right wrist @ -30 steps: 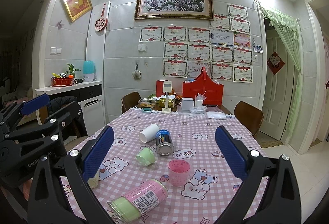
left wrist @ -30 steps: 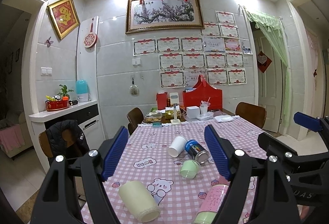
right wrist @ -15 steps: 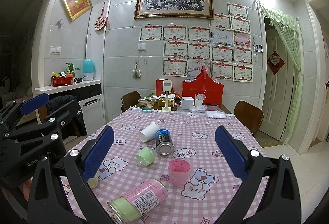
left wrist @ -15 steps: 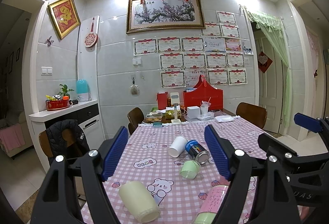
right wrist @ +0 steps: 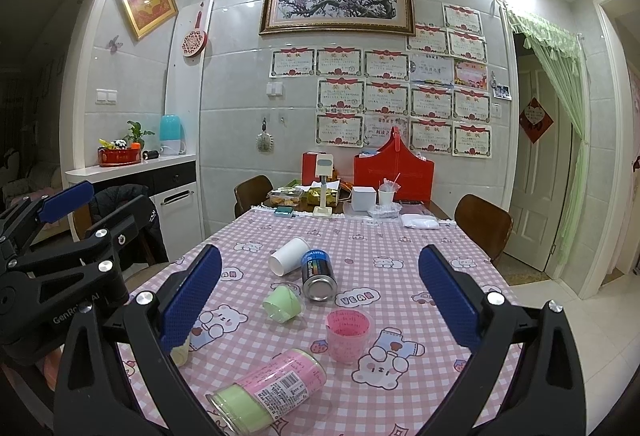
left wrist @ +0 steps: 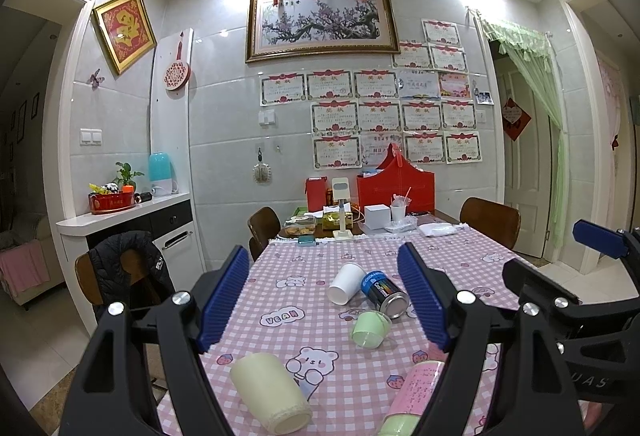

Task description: Flip cup upside down

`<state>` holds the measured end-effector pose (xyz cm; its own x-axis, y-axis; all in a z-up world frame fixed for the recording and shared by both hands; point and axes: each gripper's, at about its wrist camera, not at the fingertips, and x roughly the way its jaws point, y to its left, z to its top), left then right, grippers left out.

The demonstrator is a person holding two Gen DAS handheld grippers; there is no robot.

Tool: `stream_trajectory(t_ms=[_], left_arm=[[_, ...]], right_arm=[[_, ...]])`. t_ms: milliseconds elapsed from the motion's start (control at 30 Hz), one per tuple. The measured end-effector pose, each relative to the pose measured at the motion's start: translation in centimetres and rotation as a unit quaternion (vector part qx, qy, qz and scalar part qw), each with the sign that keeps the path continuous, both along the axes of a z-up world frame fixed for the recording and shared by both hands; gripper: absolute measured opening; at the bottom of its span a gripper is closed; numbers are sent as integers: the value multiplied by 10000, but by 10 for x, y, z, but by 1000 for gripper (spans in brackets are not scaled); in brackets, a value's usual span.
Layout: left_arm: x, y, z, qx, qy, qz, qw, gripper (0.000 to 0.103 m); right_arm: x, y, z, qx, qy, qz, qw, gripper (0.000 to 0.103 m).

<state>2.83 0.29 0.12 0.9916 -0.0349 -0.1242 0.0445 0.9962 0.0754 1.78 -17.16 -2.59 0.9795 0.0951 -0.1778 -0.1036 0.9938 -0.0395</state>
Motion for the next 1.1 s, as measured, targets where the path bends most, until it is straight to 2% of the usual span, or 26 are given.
stream_trajectory(t_ms=[700,967,1100], left_arm=[[27,-17,-15,34,171,-40,9998,76],[43,-26,-23,100,272,-63,9996,76],[54,-30,-28,136,354,-67,9993,76]], right_arm=[[21,-13,-9,56,193,-173,9996,95],[34,-25,-13,200,209,-351,9990,95],[45,-31,-17,327,351,-363,9982,95]])
